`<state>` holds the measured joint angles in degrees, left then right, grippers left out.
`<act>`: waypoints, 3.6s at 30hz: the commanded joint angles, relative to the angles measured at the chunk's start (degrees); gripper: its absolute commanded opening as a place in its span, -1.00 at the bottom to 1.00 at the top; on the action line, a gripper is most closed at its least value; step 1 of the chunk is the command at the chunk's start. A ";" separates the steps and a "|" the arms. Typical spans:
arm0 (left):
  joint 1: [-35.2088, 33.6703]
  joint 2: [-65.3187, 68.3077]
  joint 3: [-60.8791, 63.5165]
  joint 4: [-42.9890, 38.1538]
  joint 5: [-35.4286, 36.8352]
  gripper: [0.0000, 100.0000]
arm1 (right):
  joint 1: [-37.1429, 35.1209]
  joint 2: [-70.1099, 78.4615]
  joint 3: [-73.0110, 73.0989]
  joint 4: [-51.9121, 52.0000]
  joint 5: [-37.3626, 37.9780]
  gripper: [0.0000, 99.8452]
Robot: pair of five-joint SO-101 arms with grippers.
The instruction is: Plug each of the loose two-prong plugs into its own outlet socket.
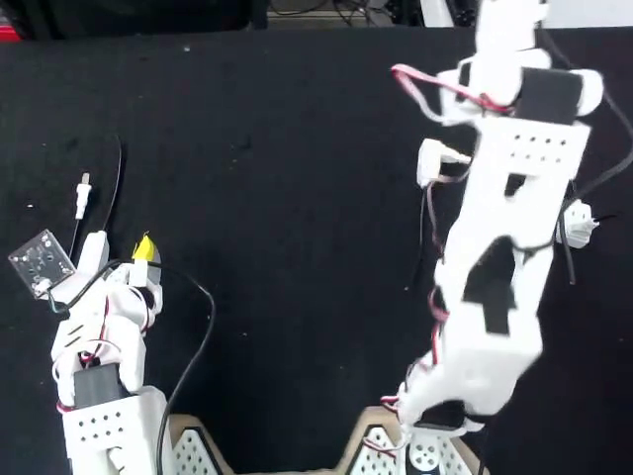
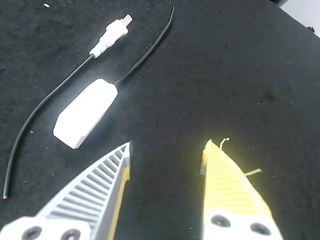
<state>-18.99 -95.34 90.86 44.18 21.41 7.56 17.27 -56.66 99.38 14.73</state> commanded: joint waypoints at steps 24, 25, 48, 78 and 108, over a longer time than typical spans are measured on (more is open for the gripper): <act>-0.04 -0.44 -3.38 -1.23 -5.36 -0.54 | -28.40 -36.53 99.91 -51.87 -0.79 -0.55; -0.57 -0.44 -3.65 -1.23 -5.54 -0.54 | -29.71 -36.53 102.37 -54.51 -0.79 -0.55; -11.03 74.11 -61.85 15.21 -45.27 -0.54 | -32.18 -36.09 118.37 -74.81 -0.79 -0.55; -9.80 105.85 -81.98 24.62 -53.27 -0.97 | -31.03 -36.53 118.37 -74.64 -0.70 -0.55; 23.25 71.65 -47.08 16.88 -39.56 -0.65 | -16.53 -41.63 118.11 -74.73 -11.69 -0.56</act>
<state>4.40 -17.19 37.14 69.14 -18.95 -10.20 -21.85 62.02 25.71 3.03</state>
